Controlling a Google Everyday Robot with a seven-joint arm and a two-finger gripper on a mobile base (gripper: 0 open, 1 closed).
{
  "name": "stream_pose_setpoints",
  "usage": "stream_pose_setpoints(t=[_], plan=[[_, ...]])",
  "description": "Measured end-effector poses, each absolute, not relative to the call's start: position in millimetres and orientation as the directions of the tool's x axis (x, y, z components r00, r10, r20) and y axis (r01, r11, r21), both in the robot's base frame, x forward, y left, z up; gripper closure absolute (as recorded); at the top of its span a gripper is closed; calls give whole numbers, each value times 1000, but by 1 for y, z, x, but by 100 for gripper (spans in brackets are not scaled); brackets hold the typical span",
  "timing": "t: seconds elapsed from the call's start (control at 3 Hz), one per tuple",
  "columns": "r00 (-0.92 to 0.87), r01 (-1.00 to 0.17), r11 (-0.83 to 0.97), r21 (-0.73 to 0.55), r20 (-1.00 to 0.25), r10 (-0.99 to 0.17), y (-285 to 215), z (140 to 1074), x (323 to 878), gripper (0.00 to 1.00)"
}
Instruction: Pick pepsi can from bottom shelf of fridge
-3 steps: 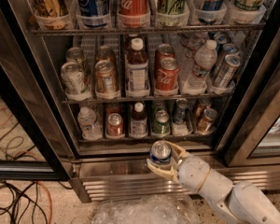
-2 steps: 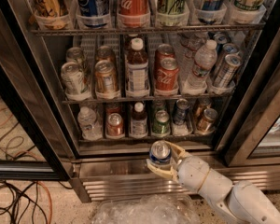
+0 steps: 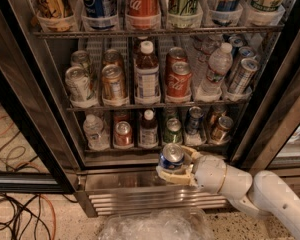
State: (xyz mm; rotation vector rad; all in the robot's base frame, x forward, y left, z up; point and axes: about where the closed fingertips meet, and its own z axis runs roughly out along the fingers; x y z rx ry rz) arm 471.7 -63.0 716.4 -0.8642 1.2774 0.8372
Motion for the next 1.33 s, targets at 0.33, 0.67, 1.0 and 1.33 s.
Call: stream_pose_setpoints(t=[0.33, 0.67, 1.0, 1.33], plan=[[77, -953, 301, -46, -993, 90, -57, 745, 453, 100], [58, -988, 151, -43, -993, 101, -54, 769, 416, 100], [48, -998, 38, -43, -992, 119, -52, 792, 376, 100], [48, -999, 18, -46, -992, 121, -52, 792, 371, 100]])
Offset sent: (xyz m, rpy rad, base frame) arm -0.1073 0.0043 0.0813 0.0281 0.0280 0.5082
